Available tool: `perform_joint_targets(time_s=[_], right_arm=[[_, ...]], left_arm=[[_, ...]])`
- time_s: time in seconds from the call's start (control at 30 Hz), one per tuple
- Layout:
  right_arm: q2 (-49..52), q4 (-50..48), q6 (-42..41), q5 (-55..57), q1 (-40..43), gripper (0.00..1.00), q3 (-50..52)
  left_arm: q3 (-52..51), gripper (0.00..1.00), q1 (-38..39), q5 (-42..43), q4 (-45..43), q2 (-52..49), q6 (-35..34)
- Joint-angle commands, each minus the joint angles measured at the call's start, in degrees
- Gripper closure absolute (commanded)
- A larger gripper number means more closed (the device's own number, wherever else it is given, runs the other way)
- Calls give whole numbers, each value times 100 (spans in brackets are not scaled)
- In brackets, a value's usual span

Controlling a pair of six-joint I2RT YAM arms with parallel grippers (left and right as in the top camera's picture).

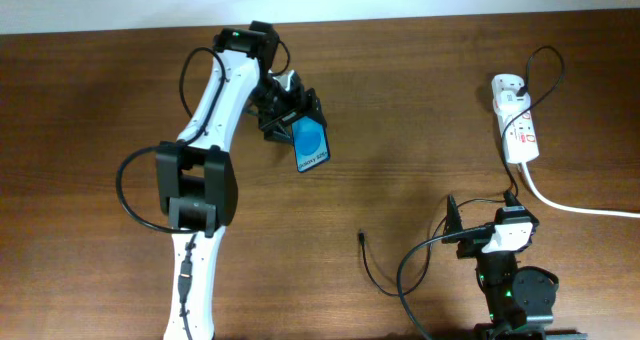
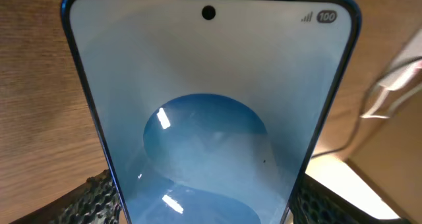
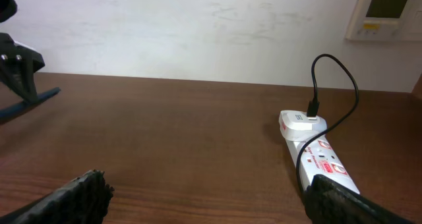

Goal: Plug charger to phone and switch on socket
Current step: 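Lift the phone with the left gripper and tilt it upright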

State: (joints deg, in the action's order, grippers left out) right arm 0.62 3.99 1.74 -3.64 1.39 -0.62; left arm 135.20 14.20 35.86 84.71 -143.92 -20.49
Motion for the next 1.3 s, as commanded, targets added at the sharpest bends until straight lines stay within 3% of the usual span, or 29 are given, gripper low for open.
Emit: perform_joint_targets(time_s=[0.0, 0.8, 1.07, 1.27], right_arm=[[-44, 33, -26, 48, -37, 2, 31], [-42, 33, -26, 48, -35, 1, 31], [-42, 33, -26, 48, -37, 2, 31], [-44, 33, -26, 48, -37, 2, 31]], left_arm=[[142, 21, -199, 1047, 70, 4, 203], [142, 21, -748, 4732, 793, 4, 992], [142, 21, -1010, 5431, 964, 4, 988], [142, 20, -1252, 5434, 1204, 4, 968]])
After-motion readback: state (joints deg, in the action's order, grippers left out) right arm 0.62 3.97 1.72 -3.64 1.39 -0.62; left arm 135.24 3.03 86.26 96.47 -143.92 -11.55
